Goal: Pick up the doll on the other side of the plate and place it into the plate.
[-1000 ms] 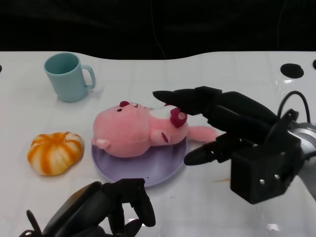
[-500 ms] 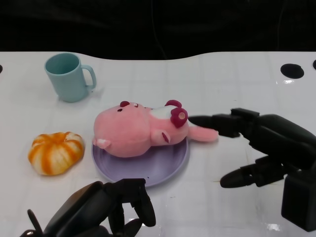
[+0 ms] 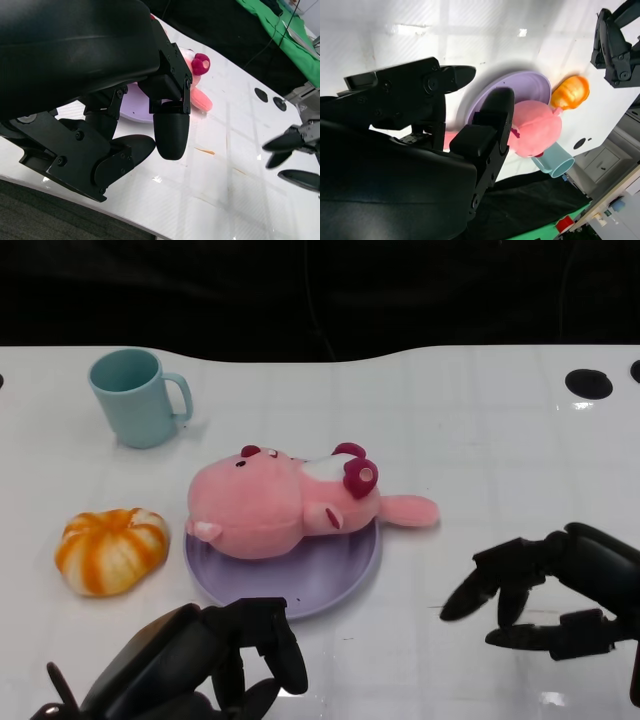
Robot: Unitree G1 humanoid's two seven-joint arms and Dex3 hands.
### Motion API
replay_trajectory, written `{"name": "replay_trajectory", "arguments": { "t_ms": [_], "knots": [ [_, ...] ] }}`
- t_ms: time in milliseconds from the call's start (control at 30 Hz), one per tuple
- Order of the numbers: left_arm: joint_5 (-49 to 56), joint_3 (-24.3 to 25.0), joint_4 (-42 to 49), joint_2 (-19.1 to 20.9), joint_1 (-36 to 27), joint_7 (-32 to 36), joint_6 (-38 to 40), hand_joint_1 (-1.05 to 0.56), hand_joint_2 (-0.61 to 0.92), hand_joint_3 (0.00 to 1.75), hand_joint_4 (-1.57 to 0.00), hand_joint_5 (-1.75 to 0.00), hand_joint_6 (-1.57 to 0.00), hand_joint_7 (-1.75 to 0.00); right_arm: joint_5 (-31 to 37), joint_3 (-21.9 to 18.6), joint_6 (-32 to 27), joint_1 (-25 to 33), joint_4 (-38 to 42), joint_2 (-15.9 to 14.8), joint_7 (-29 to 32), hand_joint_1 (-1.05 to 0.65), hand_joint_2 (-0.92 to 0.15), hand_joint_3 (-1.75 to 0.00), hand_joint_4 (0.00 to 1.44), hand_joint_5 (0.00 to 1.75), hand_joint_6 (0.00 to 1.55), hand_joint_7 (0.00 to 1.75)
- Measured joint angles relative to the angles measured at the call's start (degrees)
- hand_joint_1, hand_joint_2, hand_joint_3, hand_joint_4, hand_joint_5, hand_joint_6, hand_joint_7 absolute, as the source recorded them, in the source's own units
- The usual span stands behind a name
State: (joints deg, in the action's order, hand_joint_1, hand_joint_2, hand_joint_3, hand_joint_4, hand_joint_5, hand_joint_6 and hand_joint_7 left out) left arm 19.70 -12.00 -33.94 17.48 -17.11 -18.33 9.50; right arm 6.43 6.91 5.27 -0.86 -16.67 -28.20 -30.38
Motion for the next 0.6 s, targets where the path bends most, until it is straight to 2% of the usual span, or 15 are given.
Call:
{"name": "replay_trajectory", "arguments": {
  "t_ms": [133,200,333,600],
  "knots": [
    [-1.0,0.5,0.0,0.3,-0.2,0.0,-0.4,-0.18,0.58,1.06,-0.68,-1.68,-0.67,-1.34,-0.5,-0.6,2.7,1.1,1.6,2.4,2.6,0.01,-0.39,-1.29,0.86,1.73,0.79,1.26],
    [-1.3,0.8,0.0,0.5,-0.4,0.0,-0.4,-0.18,0.58,1.06,-0.68,-1.68,-0.67,-1.34,-0.4,-0.6,3.8,1.1,3.0,3.3,3.6,0.0,-0.37,-1.35,0.89,1.74,0.76,1.34],
    [-1.8,1.3,0.0,0.9,-1.3,0.0,-1.9,-0.18,0.59,1.04,-0.68,-1.69,-0.67,-1.35,1.2,-0.3,4.1,1.1,4.7,3.7,4.3,-0.01,-0.35,-1.39,0.9,1.75,0.75,1.48],
    [-3.6,3.0,0.2,1.8,-2.5,0.0,-4.0,-0.19,0.62,0.99,-0.65,-1.71,-0.65,-1.36,3.8,0.7,3.9,0.4,6.2,3.7,4.7,0.0,-0.35,-1.37,0.88,1.75,0.72,1.58]
  ]
}}
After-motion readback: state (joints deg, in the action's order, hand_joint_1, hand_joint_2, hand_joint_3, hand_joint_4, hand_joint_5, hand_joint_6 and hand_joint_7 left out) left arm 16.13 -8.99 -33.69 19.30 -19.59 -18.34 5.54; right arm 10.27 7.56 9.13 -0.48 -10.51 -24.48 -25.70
